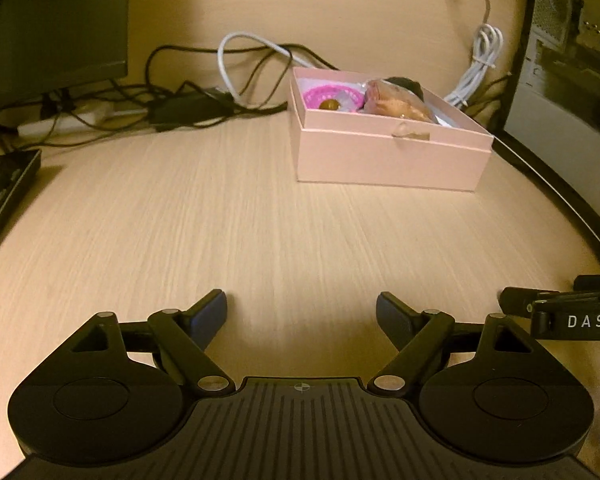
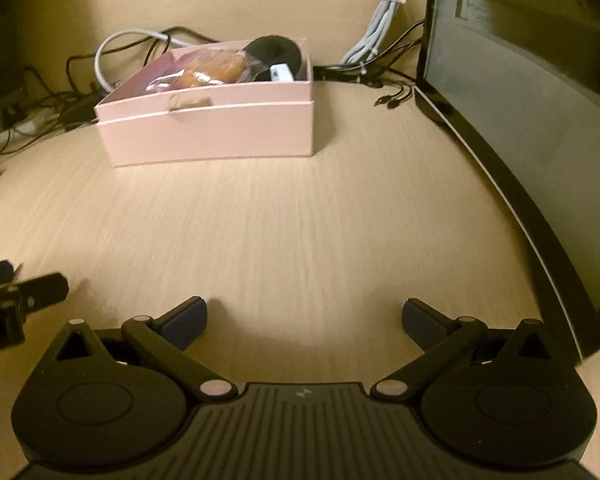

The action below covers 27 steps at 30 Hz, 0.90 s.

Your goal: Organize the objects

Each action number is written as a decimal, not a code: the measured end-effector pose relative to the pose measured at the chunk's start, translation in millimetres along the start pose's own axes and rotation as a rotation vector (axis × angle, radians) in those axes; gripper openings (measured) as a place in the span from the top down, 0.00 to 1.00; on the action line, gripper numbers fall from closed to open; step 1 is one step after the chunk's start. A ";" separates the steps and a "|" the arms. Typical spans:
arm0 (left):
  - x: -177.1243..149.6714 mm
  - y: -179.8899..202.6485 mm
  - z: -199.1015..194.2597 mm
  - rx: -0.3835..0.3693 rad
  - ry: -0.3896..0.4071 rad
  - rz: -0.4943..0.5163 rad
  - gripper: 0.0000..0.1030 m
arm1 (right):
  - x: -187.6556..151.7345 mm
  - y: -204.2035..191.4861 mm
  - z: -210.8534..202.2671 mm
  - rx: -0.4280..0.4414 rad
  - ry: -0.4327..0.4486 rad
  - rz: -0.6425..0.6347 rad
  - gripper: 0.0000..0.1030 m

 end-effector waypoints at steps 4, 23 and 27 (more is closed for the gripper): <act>3.1 9.0 8.7 0.021 0.022 0.020 0.16 | -0.1 -3.8 5.6 0.017 0.101 -0.032 0.00; 9.0 17.7 30.0 0.055 0.035 0.056 0.06 | 10.4 -2.0 20.4 0.042 0.120 -0.029 0.00; 8.9 17.8 29.9 0.055 0.035 0.056 0.06 | 10.3 -2.0 20.6 0.042 0.120 -0.029 0.00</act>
Point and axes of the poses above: each gripper's, at about its wrist camera, not at the fingertips, and z roughly the way its jaws point, y to its right, x to its top, the point moved 5 cm from there along z, roughly the way its jaws point, and after that the axes turned 6 degrees about y, right-handed, at the moved point
